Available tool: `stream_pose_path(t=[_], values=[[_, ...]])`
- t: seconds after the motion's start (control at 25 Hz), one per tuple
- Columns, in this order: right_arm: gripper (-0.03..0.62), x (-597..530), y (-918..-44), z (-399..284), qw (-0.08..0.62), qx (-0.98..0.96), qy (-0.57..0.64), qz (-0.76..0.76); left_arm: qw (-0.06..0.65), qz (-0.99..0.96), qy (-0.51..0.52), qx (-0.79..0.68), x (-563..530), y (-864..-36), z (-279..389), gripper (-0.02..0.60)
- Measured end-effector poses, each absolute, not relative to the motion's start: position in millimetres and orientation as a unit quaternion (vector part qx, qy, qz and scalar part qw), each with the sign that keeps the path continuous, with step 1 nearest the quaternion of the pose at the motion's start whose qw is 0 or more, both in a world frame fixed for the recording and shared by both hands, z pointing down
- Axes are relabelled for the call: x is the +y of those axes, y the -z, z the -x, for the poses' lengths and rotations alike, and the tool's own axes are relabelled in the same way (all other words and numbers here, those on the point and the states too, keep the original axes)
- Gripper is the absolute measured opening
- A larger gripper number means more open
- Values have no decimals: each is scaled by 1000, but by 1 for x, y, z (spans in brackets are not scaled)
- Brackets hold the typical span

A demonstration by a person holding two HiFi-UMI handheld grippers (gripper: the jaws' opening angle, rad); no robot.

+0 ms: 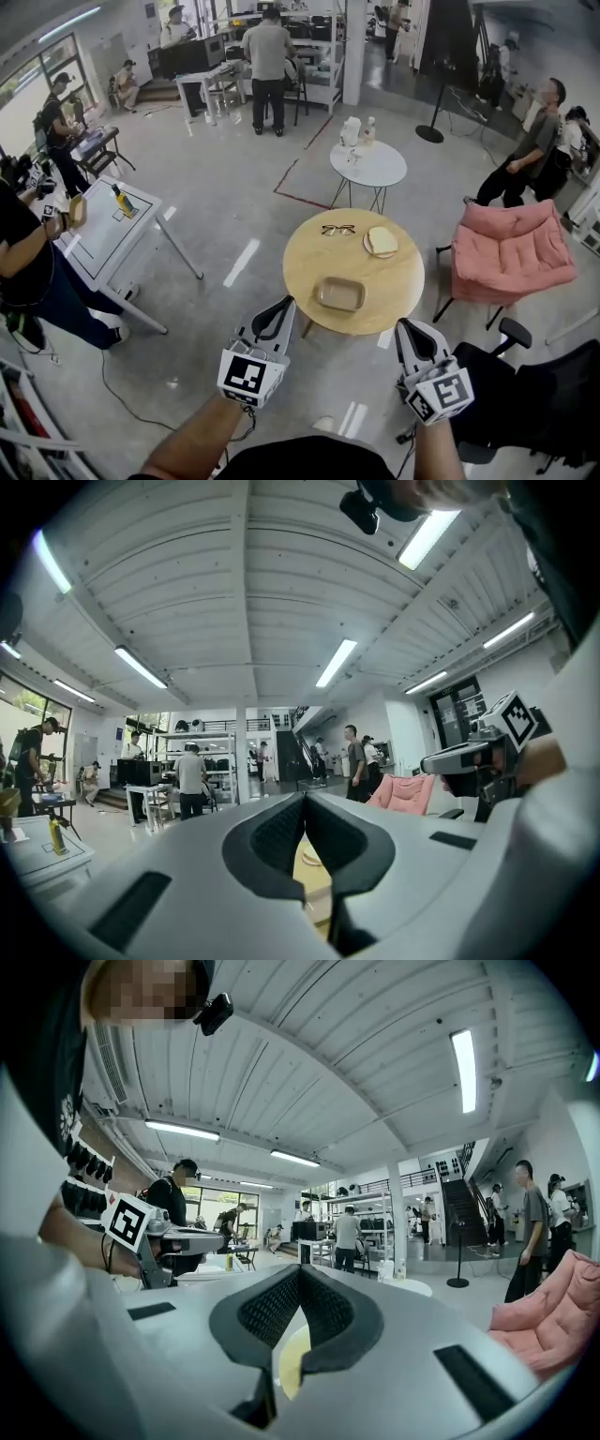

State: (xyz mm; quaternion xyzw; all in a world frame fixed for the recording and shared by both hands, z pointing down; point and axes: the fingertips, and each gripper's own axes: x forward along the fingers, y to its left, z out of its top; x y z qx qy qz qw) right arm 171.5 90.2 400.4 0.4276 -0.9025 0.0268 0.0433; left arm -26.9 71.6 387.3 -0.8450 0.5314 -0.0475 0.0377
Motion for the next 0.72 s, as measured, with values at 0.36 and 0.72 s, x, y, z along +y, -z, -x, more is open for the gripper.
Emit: stream_pose_path(t=[0.36,0.72], values=[[15,81,-403,-200,33,-907,-31,-419,33,839,55,541,70,-389,4,17],[14,82,-404,-219,30,-903,-35,-427,36,833,49,550,71,-387,-2,17]])
